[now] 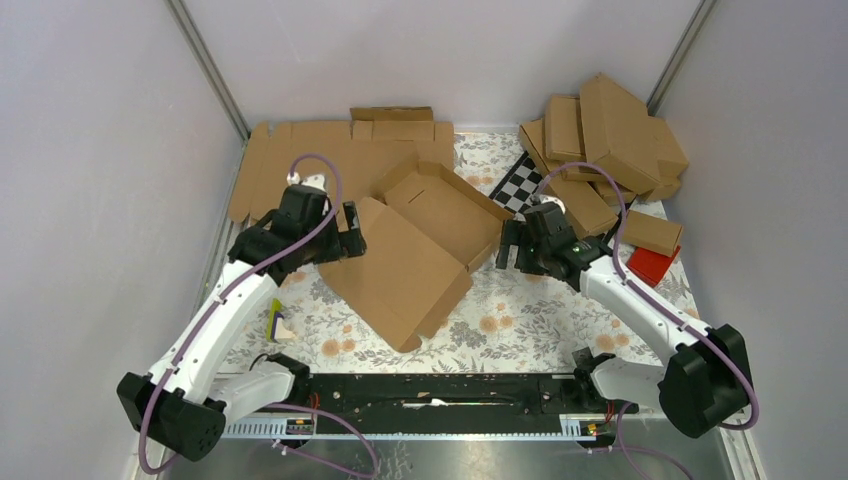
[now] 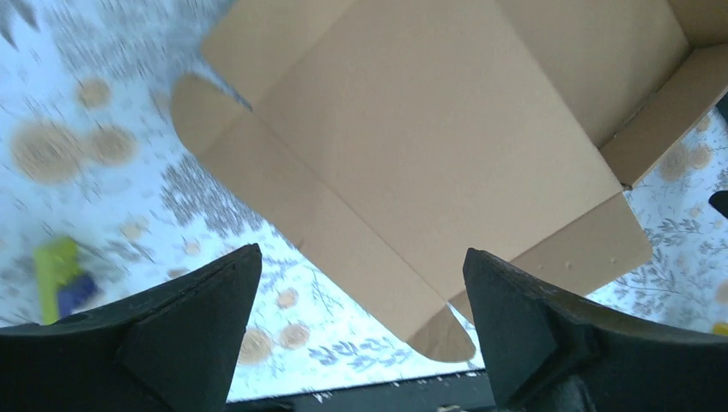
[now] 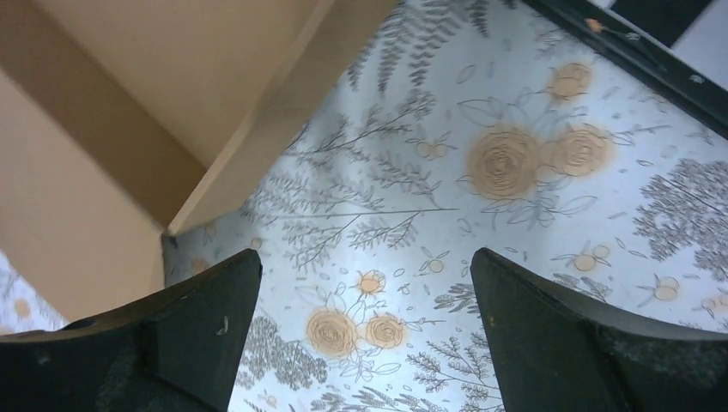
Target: Fold the paper box
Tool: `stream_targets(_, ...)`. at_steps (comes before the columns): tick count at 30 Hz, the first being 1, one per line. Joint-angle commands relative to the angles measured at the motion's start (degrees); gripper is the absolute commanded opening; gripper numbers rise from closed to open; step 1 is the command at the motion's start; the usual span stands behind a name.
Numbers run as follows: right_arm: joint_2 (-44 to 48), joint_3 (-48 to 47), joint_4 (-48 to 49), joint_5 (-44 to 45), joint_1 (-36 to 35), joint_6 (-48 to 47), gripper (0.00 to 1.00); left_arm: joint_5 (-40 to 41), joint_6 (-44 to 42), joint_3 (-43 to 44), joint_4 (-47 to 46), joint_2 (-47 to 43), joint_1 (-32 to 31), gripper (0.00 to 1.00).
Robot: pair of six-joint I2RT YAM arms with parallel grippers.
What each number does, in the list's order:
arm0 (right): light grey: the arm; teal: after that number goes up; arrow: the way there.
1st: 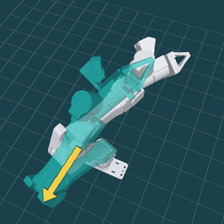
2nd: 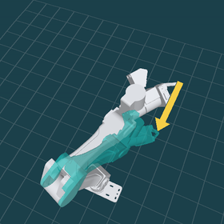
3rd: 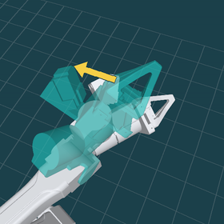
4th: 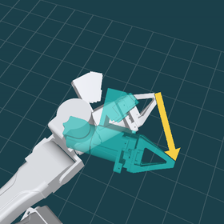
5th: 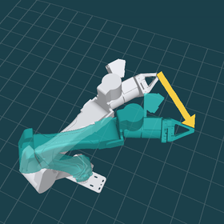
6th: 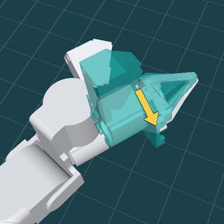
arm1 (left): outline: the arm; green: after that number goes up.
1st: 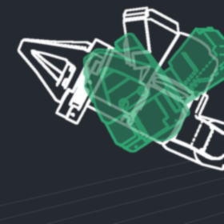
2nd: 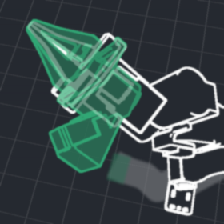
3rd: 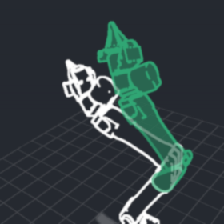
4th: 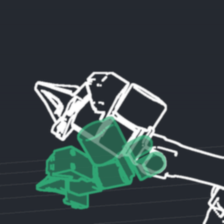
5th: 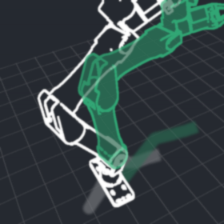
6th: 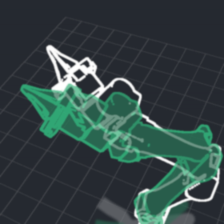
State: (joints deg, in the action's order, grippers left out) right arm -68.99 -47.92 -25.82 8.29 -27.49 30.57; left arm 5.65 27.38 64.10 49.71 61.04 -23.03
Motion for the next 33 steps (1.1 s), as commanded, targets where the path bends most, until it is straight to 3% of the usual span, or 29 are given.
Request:
stream_targets(1, 3.0, 0.5, 3.7, -14.6, 0.3, -12.7, 1.0, -5.0, 11.7, -4.1, 1.0, -3.3, 0.2, 0.99)
stream_targets(5, 5.3, 0.0, 9.2, -31.0, 0.2, -14.8, 1.0, -6.5, 18.8, -7.8, 0.7, -4.7, 0.2, 0.99)
stream_targets(9, 4.0, -3.5, 12.1, -34.8, -1.8, -13.8, 1.0, -7.4, 21.8, -11.6, -1.1, -7.0, 0.2, 0.99)
stream_targets(14, -2.3, -9.2, 9.6, -27.7, -6.6, -16.8, 1.0, -8.1, 26.3, -17.9, -2.1, -6.9, 0.2, 0.97)
stream_targets(20, -9.5, -13.8, 8.5, -13.8, -6.7, -18.3, 0.99, -6.2, 29.9, -23.1, -3.7, -8.7, 0.2, 0.95)
stream_targets(29, -29.1, -27.6, 2.7, -10.7, -6.7, -22.3, 0.96, -7.6, 31.0, -31.1, -12.8, -5.9, 0.2, 0.85)
stream_targets(33, -32.5, -27.2, 1.6, -7.2, -6.6, -24.3, 0.97, -6.7, 30.9, -33.9, -17.0, -4.0, 0.2, 0.82)
